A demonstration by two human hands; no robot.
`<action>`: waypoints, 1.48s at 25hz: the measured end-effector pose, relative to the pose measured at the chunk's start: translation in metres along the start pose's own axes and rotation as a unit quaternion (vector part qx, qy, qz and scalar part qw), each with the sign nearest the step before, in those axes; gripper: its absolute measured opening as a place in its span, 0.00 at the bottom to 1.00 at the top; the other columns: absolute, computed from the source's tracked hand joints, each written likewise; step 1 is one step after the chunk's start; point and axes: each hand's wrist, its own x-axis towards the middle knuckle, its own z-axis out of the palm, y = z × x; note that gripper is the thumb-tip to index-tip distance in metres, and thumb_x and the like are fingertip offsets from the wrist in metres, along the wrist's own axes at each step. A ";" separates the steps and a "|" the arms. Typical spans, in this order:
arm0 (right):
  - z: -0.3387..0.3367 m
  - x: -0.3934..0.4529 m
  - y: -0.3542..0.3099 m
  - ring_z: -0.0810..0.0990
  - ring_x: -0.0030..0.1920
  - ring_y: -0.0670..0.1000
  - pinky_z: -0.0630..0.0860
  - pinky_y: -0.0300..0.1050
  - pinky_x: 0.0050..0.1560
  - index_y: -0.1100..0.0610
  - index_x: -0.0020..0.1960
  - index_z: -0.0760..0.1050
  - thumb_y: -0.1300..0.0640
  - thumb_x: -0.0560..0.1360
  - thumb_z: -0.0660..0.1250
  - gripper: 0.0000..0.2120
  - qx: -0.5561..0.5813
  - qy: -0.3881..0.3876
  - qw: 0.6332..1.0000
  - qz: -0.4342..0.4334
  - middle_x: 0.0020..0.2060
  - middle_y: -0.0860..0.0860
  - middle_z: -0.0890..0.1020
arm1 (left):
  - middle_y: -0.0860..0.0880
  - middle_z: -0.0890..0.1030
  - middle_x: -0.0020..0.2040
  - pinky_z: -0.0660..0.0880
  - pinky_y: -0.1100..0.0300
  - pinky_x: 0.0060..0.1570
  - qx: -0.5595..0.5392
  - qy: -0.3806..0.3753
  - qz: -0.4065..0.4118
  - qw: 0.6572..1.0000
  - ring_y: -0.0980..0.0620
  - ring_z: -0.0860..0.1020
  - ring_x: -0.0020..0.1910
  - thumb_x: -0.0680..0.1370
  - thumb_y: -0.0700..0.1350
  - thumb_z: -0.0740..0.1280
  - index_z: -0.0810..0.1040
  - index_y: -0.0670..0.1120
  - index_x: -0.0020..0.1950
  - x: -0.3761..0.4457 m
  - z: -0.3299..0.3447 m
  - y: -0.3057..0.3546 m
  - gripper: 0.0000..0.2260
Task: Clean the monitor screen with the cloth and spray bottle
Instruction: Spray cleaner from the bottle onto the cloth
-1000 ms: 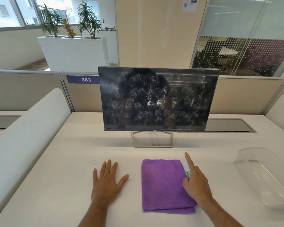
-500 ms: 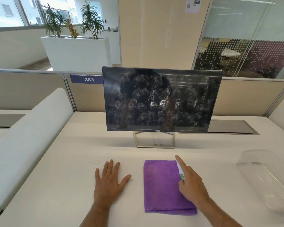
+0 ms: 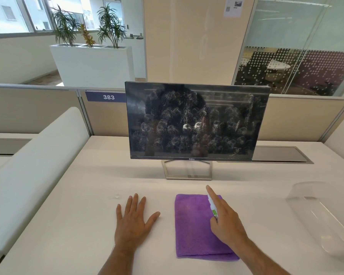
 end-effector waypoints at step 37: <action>-0.005 -0.032 0.002 0.80 0.45 0.52 0.79 0.42 0.41 0.31 0.77 0.47 0.62 0.72 0.61 0.44 -0.077 -0.049 0.995 -0.046 0.56 0.47 0.75 | 0.50 0.47 0.83 0.39 0.42 0.77 0.015 -0.021 0.000 1.000 0.51 0.42 0.81 0.70 0.76 0.35 0.50 0.54 0.81 -0.018 -0.001 0.001 0.44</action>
